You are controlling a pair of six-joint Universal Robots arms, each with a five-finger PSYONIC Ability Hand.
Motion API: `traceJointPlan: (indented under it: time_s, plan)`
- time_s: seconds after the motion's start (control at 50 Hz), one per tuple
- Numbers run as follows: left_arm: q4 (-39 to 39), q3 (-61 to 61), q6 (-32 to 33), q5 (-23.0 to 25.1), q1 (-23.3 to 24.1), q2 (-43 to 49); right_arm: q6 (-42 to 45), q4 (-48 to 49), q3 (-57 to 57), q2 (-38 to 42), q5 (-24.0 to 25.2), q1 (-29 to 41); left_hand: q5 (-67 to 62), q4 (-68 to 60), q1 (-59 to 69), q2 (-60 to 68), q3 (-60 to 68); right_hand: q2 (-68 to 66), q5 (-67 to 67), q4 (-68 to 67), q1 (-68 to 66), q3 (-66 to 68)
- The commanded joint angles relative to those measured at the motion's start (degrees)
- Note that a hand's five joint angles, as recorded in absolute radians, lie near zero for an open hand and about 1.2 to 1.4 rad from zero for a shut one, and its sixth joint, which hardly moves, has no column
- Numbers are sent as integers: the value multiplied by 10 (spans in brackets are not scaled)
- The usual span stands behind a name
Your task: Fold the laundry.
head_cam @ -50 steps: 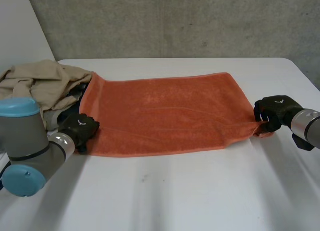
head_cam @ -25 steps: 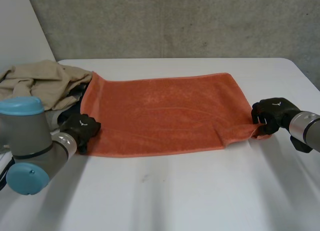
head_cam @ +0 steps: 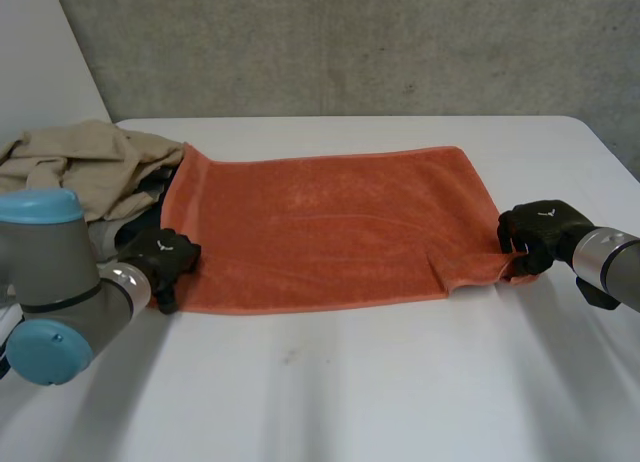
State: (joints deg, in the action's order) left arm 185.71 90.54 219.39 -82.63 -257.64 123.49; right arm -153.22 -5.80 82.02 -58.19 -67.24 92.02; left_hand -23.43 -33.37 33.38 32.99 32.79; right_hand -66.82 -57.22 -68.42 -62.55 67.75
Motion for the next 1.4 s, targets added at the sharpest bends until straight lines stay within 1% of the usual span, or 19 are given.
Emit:
traceJointPlan:
  time_s: [0.02,0.24,0.44,0.54,0.66,0.74,0.76,0.82,0.84,0.88,0.94,0.98,1.04,1.12,1.14,1.2,1.26,1.32,1.4]
  plan:
    - [12,-8,14,-8,2,10,0,0,1,-2,0,0,-127,-128,128,132,134,-132,-128,-116,-174,123]
    - [27,-22,17,-7,-1,8,-1,0,1,-4,4,-2,-424,-424,424,428,430,-132,-128,-116,-174,123]
    - [25,-41,17,-2,-1,20,-1,0,1,-8,4,-4,-466,-466,466,470,472,-132,-128,-116,-174,123]
    - [8,-34,15,-2,-3,-3,2,-10,-3,-22,3,-11,-466,-466,466,470,472,-132,-128,-116,-174,123]
    - [-71,19,5,-2,-16,-146,52,-84,-18,-93,11,-38,-466,-466,466,470,472,-132,-128,-116,-174,123]
    - [-172,50,5,-5,-25,-263,164,-205,-40,-126,17,-71,-466,-466,466,470,472,-132,-128,-116,-174,123]
    - [-220,56,3,-3,-26,-312,227,-264,-48,-136,16,-83,-466,-466,466,470,472,-132,-128,-116,-174,123]
    - [-282,56,3,2,-27,-382,328,-349,-63,-147,17,-96,-466,-466,466,470,472,-132,-128,-116,-174,123]
    - [-317,53,2,6,-29,-422,386,-393,-75,-155,16,-101,-466,-466,466,470,472,-132,-128,-116,-174,123]
    - [-339,46,1,13,-29,-459,404,-414,-87,-158,15,-99,-466,-466,466,470,472,-132,-128,-116,-174,123]
    - [-328,31,-6,27,-33,-505,363,-396,-106,-163,11,-89,-466,-466,466,470,472,-132,-128,-116,-174,123]
    - [-321,27,-10,29,-39,-501,341,-380,-109,-168,10,-86,-466,-466,466,470,472,-132,-128,-116,-174,123]
    - [-304,17,-19,27,-44,-441,318,-351,-105,-156,6,-78,-466,-466,466,470,472,-132,-128,-116,-174,123]
    - [-282,-17,-35,20,-19,-332,344,-314,-108,-115,-8,-54,-466,-466,466,470,472,-132,-128,-116,-174,123]
    - [-273,-38,-42,10,-9,-283,364,-298,-115,-94,-23,-41,-466,-466,466,470,472,-132,-128,-116,-174,123]
    - [-263,-81,-48,-11,3,-213,389,-268,-136,-61,-53,-18,-466,-466,466,470,472,-132,-128,-116,-174,123]
    - [-257,-191,-60,-46,14,-123,392,-210,-206,-12,-104,20,-466,-466,466,470,472,-132,-128,-116,-174,123]
    - [-249,-275,-71,-58,17,-99,368,-156,-269,7,-126,35,-466,-466,466,470,472,-132,-128,-116,-174,123]
    - [-207,-408,-117,-73,17,-102,274,-17,-359,11,-134,44,-466,-466,466,470,472,-132,-128,-116,-174,123]
